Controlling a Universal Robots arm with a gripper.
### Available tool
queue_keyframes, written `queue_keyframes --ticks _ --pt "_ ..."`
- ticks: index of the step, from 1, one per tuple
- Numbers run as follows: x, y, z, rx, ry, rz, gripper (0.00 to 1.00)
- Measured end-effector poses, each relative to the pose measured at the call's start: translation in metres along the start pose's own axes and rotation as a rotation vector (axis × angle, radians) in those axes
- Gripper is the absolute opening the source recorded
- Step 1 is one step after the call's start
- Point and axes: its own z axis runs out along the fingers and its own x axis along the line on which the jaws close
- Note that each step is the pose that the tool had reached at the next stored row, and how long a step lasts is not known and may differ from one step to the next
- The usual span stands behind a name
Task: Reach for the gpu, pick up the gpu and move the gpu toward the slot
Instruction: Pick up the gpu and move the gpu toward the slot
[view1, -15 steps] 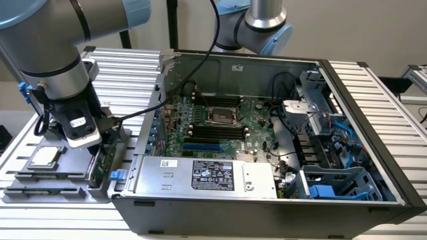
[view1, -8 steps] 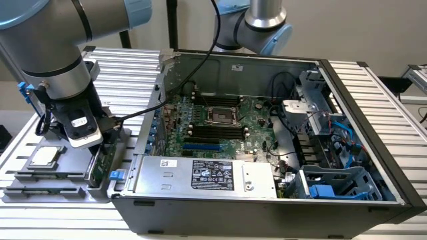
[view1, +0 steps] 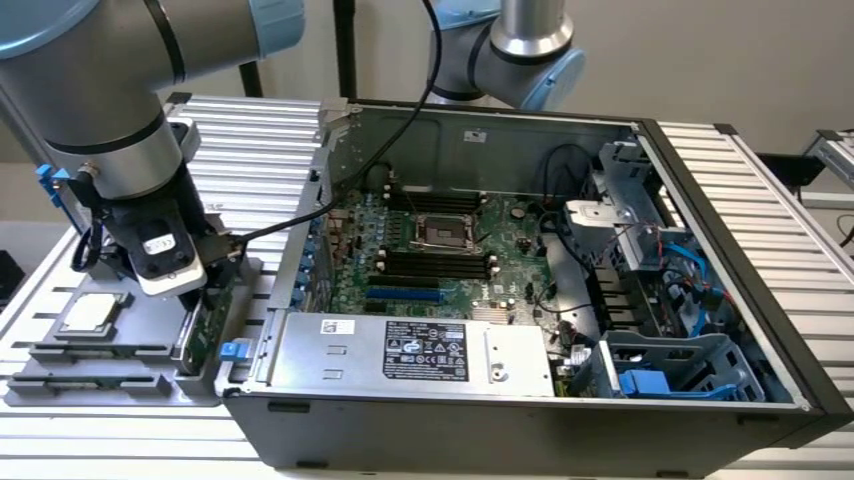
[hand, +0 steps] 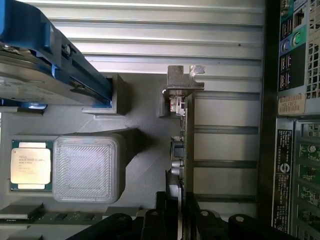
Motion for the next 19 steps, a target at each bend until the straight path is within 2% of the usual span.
queue_keyframes --ticks 4,7,14,19 --pt "0.0000 0.0000 0.0000 0.0000 0.0003 0.000 0.26" --pt "0.0001 0.0001 -0.0001 -0.0003 0.0027 0.000 0.26" --pt "-0.0010 0.0000 -0.0032 -0.0003 0.0166 0.000 0.26" --pt "-0.0019 0.0000 -0.0039 -0.0006 0.0211 0.000 0.26"
